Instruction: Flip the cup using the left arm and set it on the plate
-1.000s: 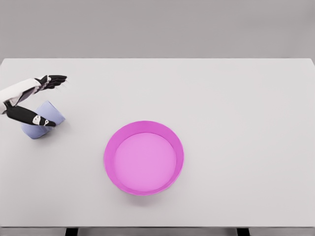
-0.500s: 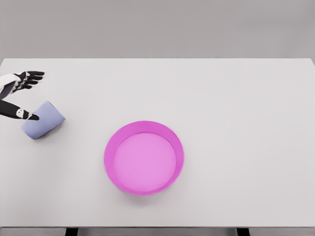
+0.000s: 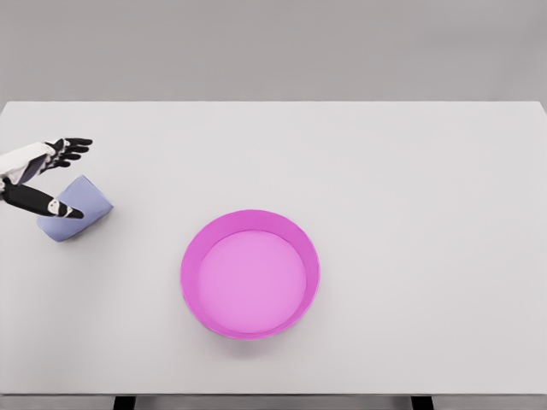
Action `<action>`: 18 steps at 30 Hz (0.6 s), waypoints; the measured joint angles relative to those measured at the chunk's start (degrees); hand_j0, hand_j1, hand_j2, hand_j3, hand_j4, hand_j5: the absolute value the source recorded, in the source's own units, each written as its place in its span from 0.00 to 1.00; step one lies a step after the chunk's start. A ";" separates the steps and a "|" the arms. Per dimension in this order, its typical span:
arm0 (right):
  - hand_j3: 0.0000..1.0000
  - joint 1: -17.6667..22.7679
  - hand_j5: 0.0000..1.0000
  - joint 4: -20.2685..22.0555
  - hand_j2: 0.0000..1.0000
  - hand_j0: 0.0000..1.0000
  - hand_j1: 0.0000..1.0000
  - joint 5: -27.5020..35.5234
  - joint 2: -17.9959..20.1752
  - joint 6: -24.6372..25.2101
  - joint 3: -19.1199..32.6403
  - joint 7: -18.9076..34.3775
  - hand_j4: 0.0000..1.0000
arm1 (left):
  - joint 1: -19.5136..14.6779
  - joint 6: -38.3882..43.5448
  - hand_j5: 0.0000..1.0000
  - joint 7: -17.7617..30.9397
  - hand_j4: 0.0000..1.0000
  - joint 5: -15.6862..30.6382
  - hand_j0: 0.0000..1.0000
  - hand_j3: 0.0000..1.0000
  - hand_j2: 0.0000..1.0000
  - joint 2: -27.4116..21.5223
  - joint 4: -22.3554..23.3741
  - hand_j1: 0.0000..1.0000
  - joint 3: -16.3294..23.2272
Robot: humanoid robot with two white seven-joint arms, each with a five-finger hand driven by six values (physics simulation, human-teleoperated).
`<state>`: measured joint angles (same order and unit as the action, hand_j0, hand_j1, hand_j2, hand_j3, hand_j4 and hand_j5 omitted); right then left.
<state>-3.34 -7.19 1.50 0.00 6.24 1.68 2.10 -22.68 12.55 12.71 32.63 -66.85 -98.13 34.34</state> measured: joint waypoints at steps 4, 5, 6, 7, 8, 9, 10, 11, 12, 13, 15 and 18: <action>1.00 0.00 1.00 0.00 1.00 1.00 1.00 0.00 0.00 0.00 0.00 0.00 1.00 | 0.09 0.02 1.00 0.01 1.00 0.08 1.00 1.00 1.00 0.57 0.37 1.00 -0.11; 1.00 0.00 1.00 0.00 1.00 1.00 1.00 0.00 0.00 0.00 0.00 0.00 1.00 | 0.09 0.03 1.00 -0.01 1.00 0.08 1.00 1.00 1.00 0.62 0.40 1.00 -0.14; 1.00 0.00 1.00 0.00 1.00 1.00 1.00 0.00 0.00 0.00 0.00 0.00 1.00 | 0.18 0.03 1.00 -0.05 1.00 0.09 1.00 1.00 1.00 0.66 0.43 1.00 -0.15; 1.00 0.00 1.00 0.00 1.00 1.00 1.00 -0.01 0.00 0.00 0.00 0.00 1.00 | 0.26 0.03 1.00 -0.07 1.00 0.09 1.00 1.00 1.00 0.69 0.45 1.00 -0.13; 1.00 0.00 1.00 0.00 1.00 1.00 1.00 0.00 0.00 0.00 0.00 0.00 1.00 | 0.61 0.03 1.00 -0.06 1.00 0.09 1.00 1.00 1.00 0.71 0.44 1.00 -0.08; 1.00 0.00 1.00 0.00 1.00 1.00 1.00 0.00 0.00 0.00 0.00 0.00 1.00 | 0.97 0.03 1.00 -0.04 1.00 0.09 1.00 1.00 1.00 0.72 0.43 1.00 -0.07; 1.00 0.00 1.00 0.00 1.00 1.00 1.00 0.00 0.00 0.00 0.00 0.00 1.00 | 1.05 0.03 1.00 -0.02 1.00 0.09 1.00 1.00 1.00 0.73 0.42 1.00 -0.09; 1.00 0.00 1.00 0.00 1.00 1.00 1.00 0.00 0.00 0.00 0.00 0.00 1.00 | 1.05 0.03 1.00 0.03 1.00 0.08 1.00 1.00 1.00 0.74 0.42 1.00 -0.10; 1.00 0.00 1.00 0.00 1.00 1.00 1.00 0.00 0.00 0.00 0.00 0.00 1.00 | 1.05 0.03 1.00 0.07 1.00 0.06 1.00 1.00 1.00 0.75 0.42 1.00 -0.10; 1.00 0.00 1.00 0.00 1.00 1.00 1.00 0.00 0.00 0.00 0.00 0.00 1.00 | 0.97 0.06 1.00 0.11 1.00 0.03 1.00 1.00 1.00 0.75 0.47 1.00 -0.14; 1.00 0.00 1.00 0.00 1.00 1.00 1.00 0.00 0.00 0.00 0.00 0.00 1.00 | 0.79 0.09 1.00 0.14 1.00 0.00 1.00 1.00 1.00 0.75 1.18 1.00 -0.36; 1.00 0.00 1.00 0.00 1.00 1.00 1.00 0.00 0.00 0.00 0.00 0.00 1.00 | 0.79 0.11 1.00 0.16 1.00 -0.06 1.00 1.00 1.00 0.77 2.53 1.00 -0.50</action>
<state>-3.34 -7.19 1.50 0.00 6.24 1.68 2.10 -21.88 12.66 12.88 32.58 -66.08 -95.60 33.84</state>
